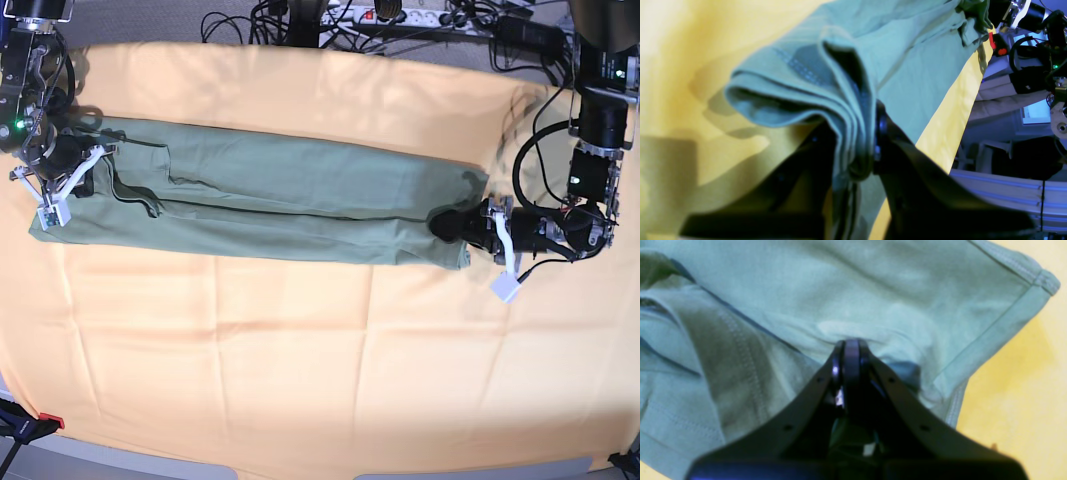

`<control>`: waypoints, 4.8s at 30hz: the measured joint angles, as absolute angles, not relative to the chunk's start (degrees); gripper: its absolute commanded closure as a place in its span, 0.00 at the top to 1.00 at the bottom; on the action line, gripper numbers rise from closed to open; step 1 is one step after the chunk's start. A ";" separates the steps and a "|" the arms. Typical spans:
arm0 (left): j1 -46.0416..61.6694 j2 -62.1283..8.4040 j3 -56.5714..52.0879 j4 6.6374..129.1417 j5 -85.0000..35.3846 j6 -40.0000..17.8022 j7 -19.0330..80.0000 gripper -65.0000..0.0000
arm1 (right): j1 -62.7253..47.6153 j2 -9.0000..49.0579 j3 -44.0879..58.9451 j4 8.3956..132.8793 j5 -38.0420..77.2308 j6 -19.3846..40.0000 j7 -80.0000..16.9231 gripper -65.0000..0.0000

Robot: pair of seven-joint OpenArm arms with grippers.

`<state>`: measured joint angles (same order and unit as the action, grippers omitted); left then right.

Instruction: Fold the T-shirt properly

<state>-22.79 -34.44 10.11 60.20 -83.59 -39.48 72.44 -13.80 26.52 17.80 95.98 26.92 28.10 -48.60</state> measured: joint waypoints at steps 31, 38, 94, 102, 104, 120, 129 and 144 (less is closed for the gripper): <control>-18.72 -10.98 10.07 72.64 -76.84 -39.51 67.44 0.00 | -13.80 26.63 17.80 95.98 26.96 28.08 -48.69 0.00; -18.72 -7.88 10.04 72.58 -71.53 -39.51 64.25 0.00 | -13.80 26.63 17.80 95.98 26.96 28.10 -48.69 0.00; -19.00 -29.91 -3.64 72.53 -71.96 -39.51 60.90 0.00 | -14.74 27.07 48.27 83.66 53.45 23.73 -54.52 0.68; -19.05 -32.71 -3.55 72.55 -73.08 -39.51 60.82 0.00 | -14.41 27.31 48.49 73.63 67.18 30.98 -59.20 0.68; -19.03 -32.69 -3.55 72.55 -73.06 -39.51 60.84 0.00 | -14.48 27.29 47.77 71.81 70.26 32.25 -60.51 0.68; -19.03 -32.69 -3.55 72.55 -75.46 -39.24 60.95 0.00 | -14.22 27.40 36.38 70.91 75.50 38.89 -64.88 0.00; -19.03 -32.71 -3.55 72.55 -75.44 -39.24 61.04 0.00 | -11.42 27.18 41.25 72.27 67.22 40.07 -64.31 0.00; -19.05 -32.69 -3.55 72.55 -75.44 -39.27 60.99 0.00 | -12.93 25.74 43.05 104.99 51.18 37.69 -63.64 0.00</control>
